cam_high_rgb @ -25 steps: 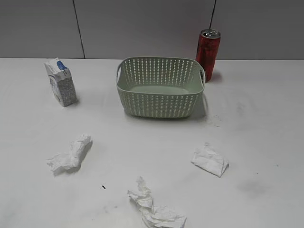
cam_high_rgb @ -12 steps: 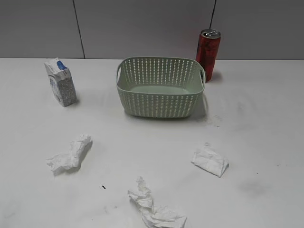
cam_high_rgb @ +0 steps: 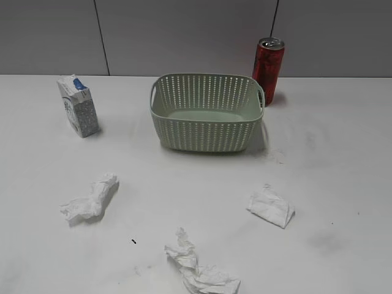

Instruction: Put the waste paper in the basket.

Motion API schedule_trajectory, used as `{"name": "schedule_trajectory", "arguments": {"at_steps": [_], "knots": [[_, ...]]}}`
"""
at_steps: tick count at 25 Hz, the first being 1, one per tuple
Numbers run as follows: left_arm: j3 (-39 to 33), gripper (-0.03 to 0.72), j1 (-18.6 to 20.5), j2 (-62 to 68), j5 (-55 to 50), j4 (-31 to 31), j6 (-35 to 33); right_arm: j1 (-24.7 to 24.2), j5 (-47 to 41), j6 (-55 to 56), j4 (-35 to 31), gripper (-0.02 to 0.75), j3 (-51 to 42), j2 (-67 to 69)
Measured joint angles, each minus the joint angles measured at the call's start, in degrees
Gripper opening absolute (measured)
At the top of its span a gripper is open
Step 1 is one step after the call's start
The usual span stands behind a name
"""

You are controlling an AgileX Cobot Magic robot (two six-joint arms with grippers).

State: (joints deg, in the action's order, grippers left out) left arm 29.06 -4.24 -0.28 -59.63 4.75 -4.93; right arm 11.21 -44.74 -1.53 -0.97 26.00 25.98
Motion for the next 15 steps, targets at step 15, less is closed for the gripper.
{"name": "schedule_trajectory", "arguments": {"at_steps": [15], "knots": [[0.00,0.239,0.00,0.00,0.00,0.00,0.00,2.75,3.09,-6.84,-10.77,0.560,10.91,42.31]]}}
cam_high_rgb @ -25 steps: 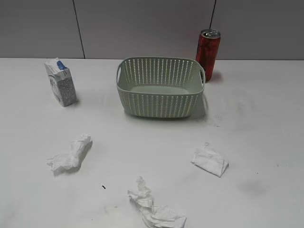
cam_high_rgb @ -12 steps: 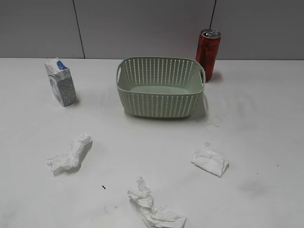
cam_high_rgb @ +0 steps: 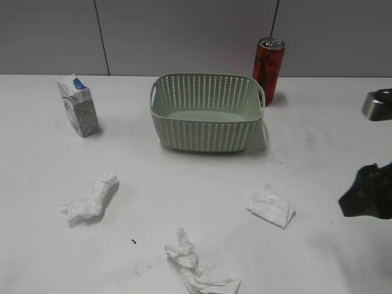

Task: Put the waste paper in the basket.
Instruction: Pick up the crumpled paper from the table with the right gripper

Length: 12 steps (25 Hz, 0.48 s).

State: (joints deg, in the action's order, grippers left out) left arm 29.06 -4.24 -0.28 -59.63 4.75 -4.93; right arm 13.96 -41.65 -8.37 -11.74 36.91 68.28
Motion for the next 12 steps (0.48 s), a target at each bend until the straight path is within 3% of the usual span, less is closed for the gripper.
{"name": "schedule_trajectory", "arguments": {"at_steps": [8,12], "knots": [[0.00,0.239,0.00,0.00,0.00,0.00,0.00,14.76,8.28,1.15,1.82,0.554,7.04,17.41],[0.00,0.238,0.00,0.00,0.00,0.00,0.00,17.09,10.48,3.17,4.88,0.554,10.77,24.57]]}}
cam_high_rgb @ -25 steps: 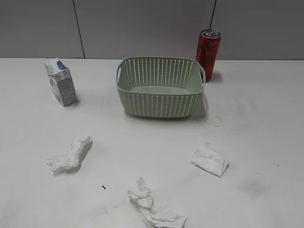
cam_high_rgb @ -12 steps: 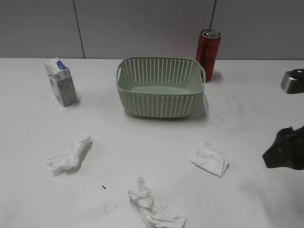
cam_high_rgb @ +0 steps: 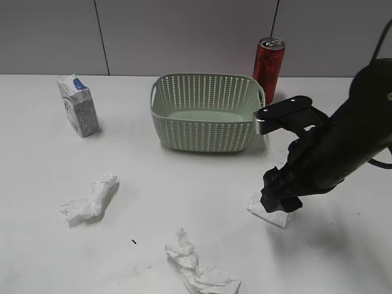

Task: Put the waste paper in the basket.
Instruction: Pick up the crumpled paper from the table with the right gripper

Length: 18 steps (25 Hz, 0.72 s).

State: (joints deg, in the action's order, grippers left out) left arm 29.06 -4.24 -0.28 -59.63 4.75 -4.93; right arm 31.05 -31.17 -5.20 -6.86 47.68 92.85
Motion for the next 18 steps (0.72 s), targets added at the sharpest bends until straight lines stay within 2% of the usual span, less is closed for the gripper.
{"name": "schedule_trajectory", "arguments": {"at_steps": [3,5,7,10,11,13,18], "knots": [[0.00,0.244,0.00,0.00,0.00,0.00,0.00,0.07,1.22,0.58,1.31,0.553,2.09,4.44],[0.00,0.283,0.00,0.00,0.00,0.00,0.00,0.07,2.69,0.64,2.07,0.553,3.01,7.41],[0.00,0.372,0.00,0.00,0.00,0.00,0.00,0.07,4.24,0.76,3.40,0.553,3.45,9.99],[0.00,0.579,0.00,0.00,0.00,0.36,0.00,0.07,6.33,0.76,5.55,0.553,3.51,12.51],[0.00,0.616,0.00,0.00,0.00,0.37,0.00,0.07,7.09,0.76,6.12,0.553,3.57,13.29],[0.00,0.643,0.00,0.00,0.00,0.42,0.00,0.07,8.61,0.76,6.86,0.553,3.63,14.42],[0.00,0.645,0.00,0.00,0.00,0.42,0.00,0.07,10.95,0.83,6.86,0.553,4.02,16.30]]}}
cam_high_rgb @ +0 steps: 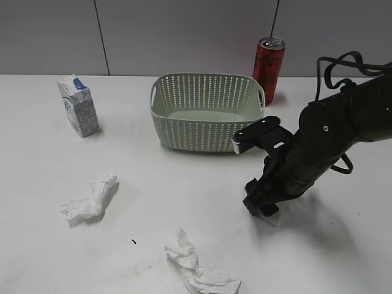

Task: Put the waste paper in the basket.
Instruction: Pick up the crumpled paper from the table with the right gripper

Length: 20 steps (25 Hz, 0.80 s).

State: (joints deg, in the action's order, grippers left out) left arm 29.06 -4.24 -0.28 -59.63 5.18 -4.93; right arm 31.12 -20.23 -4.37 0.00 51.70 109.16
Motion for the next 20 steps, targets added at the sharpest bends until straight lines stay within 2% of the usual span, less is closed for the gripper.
{"name": "schedule_trajectory", "arguments": {"at_steps": [3,5,7,10,12,14,20], "knots": [[0.00,0.645,0.00,0.00,0.00,0.00,0.00,0.06,0.31,0.07,0.00,0.526,0.19,0.25],[0.00,0.643,0.00,0.00,0.00,0.00,0.00,0.06,0.35,0.07,0.00,0.467,0.19,0.25],[0.00,0.641,0.00,0.00,0.00,0.00,0.00,0.06,-0.20,0.07,0.00,0.368,0.25,0.25],[0.00,0.636,0.00,0.00,0.00,0.00,0.00,0.06,-2.25,0.07,0.00,0.154,0.48,0.25],[0.00,0.633,0.00,0.00,0.00,0.00,0.00,0.06,-3.53,0.07,0.00,0.039,0.54,-0.03],[0.00,0.631,0.00,0.00,0.00,0.00,0.00,0.06,-5.36,0.07,0.43,0.003,0.33,-1.01],[0.00,0.613,0.00,0.00,0.00,0.00,0.00,0.06,-5.47,0.07,0.43,-0.006,0.03,-11.94]]}}
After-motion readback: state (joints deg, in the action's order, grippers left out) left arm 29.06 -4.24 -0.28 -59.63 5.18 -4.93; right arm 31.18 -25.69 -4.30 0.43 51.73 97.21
